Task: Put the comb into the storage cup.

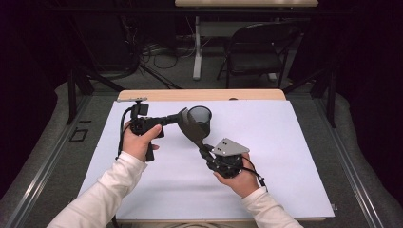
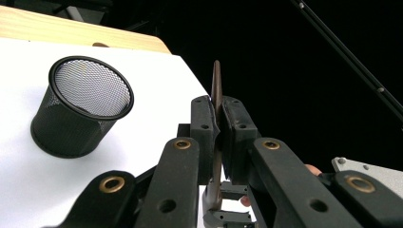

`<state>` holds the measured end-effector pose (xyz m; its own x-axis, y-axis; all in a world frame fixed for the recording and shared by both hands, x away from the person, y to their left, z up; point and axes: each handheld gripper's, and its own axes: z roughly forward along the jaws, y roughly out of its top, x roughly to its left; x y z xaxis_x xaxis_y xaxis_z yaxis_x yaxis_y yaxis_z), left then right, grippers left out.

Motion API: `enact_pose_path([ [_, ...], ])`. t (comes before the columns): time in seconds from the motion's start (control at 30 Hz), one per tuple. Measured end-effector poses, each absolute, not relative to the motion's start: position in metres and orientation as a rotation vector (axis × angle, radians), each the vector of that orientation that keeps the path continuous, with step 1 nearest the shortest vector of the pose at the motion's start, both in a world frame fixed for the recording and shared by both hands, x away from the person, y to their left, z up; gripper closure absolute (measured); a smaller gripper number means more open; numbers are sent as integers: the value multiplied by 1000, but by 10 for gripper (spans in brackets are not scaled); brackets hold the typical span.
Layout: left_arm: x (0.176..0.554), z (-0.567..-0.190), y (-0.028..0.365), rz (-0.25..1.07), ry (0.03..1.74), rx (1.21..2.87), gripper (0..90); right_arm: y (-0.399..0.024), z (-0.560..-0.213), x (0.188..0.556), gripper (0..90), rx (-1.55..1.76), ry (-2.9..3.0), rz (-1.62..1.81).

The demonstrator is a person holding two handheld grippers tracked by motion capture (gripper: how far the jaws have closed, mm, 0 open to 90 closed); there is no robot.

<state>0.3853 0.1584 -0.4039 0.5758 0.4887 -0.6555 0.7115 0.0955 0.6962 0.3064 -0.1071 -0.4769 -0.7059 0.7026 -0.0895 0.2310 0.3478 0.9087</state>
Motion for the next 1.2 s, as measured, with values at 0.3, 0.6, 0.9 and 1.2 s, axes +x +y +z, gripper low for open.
enact_pose_path([
  [0.3, 386, -404, 157, -229, 1058, 1547, 849, -107, -477, 307, 722, 828, 2154, 1339],
  [0.6, 386, -404, 158, -247, 1078, 1524, 850, -109, -476, 308, 718, 848, 2155, 1358],
  [0.9, 388, -406, 157, -249, 1103, 1525, 850, -109, -476, 308, 704, 850, 2155, 1361],
  [1.2, 391, -409, 157, -233, 1123, 1534, 851, -109, -475, 308, 695, 851, 2152, 1369],
])
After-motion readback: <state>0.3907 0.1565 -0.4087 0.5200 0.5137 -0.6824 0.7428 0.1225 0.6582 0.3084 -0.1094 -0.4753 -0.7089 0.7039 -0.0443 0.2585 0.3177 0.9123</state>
